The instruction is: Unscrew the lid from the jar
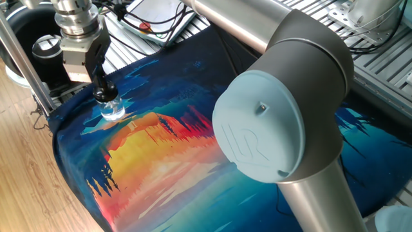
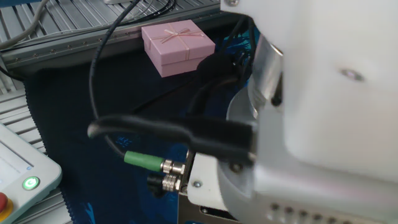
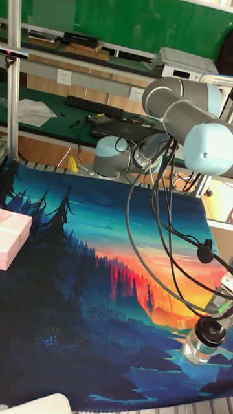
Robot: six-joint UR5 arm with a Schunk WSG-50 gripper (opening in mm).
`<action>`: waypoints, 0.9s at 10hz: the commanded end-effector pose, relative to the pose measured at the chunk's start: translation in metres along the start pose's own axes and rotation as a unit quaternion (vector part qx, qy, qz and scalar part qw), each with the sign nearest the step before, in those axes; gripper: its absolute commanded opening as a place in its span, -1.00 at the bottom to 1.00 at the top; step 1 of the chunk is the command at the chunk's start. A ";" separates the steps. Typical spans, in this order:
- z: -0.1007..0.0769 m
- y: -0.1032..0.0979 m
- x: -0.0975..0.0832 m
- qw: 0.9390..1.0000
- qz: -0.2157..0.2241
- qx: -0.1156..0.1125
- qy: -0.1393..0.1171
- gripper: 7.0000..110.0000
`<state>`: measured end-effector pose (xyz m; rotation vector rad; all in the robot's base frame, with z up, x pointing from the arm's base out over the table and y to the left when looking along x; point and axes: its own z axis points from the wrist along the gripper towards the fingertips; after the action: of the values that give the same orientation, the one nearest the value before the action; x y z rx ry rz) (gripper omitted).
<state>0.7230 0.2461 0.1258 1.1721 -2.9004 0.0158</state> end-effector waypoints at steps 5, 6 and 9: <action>-0.001 0.003 -0.008 0.997 -0.079 -0.005 -0.009 -0.71; 0.001 0.003 -0.011 0.995 -0.096 -0.007 -0.011 -0.71; 0.004 0.000 -0.012 0.989 -0.145 -0.006 -0.008 -0.71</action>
<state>0.7297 0.2527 0.1224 1.4817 -2.7634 0.0029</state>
